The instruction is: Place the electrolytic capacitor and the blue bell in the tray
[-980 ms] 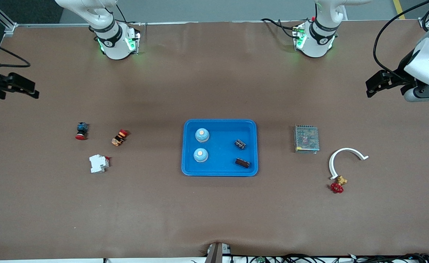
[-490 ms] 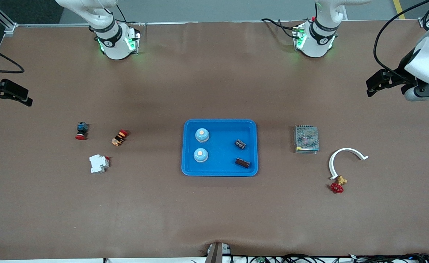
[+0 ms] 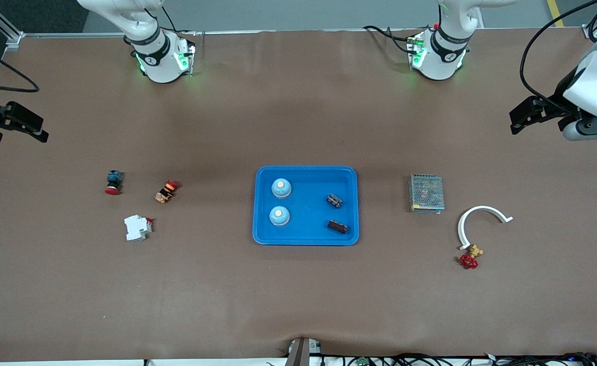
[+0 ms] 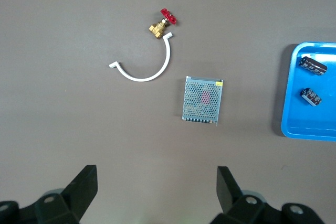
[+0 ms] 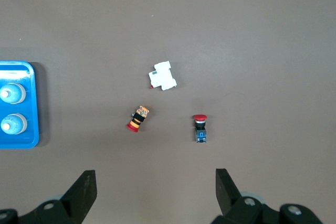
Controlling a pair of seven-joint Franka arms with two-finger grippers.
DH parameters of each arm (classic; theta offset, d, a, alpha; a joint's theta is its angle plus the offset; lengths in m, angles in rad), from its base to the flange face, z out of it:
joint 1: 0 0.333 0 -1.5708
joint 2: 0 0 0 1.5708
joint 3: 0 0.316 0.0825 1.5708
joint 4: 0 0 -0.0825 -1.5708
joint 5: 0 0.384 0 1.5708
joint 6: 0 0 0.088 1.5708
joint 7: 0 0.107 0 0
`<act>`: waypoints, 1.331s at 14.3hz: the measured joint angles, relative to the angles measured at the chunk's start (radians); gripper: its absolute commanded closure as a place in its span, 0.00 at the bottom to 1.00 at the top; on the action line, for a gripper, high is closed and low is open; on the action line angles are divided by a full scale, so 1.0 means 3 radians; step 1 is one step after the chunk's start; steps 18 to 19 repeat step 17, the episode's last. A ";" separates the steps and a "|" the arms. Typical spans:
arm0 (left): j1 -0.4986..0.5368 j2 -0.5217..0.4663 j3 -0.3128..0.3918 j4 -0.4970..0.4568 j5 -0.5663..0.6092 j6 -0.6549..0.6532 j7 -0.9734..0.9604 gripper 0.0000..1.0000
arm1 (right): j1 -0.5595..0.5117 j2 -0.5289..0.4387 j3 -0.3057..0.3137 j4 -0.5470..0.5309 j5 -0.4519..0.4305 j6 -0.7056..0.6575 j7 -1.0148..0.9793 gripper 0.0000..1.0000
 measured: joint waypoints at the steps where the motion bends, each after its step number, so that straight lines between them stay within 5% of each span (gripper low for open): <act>1: 0.0000 0.0000 0.0000 0.0000 0.0000 0.0000 0.0000 0.00 | -0.0001 -0.0007 -0.0002 -0.0013 0.0000 0.0000 0.0000 0.00; 19: -0.0003 -0.0014 -0.0001 0.0089 -0.0121 -0.0139 0.0002 0.00 | -0.0003 -0.0007 -0.0004 -0.0039 0.0003 -0.0015 0.0003 0.00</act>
